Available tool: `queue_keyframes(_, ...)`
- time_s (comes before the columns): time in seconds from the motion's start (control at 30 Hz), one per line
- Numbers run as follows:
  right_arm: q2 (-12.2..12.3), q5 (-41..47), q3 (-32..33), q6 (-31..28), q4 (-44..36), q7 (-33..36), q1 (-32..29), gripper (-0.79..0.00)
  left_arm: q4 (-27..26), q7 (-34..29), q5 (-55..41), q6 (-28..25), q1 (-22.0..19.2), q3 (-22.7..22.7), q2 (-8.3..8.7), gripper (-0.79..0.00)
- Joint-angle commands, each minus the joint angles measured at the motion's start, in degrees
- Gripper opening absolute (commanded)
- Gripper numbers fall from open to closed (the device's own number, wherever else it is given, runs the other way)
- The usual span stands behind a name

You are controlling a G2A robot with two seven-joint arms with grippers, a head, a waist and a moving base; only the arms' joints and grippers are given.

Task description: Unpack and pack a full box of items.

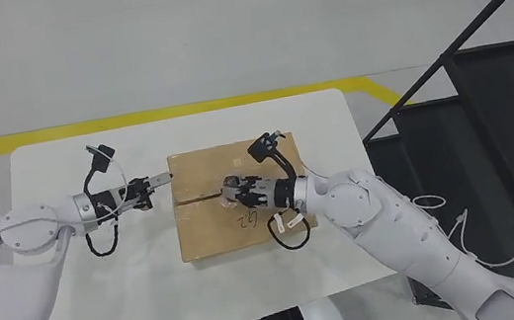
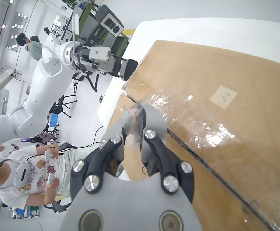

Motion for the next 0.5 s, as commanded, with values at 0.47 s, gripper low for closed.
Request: queue_keyframes(0.47,1.7,2.2,7.3,-7.8,-6.8,5.2,-2.9,-0.785,11.2,0.2,-5.2,-6.6,-9.1,13.6,-4.85,-0.256)
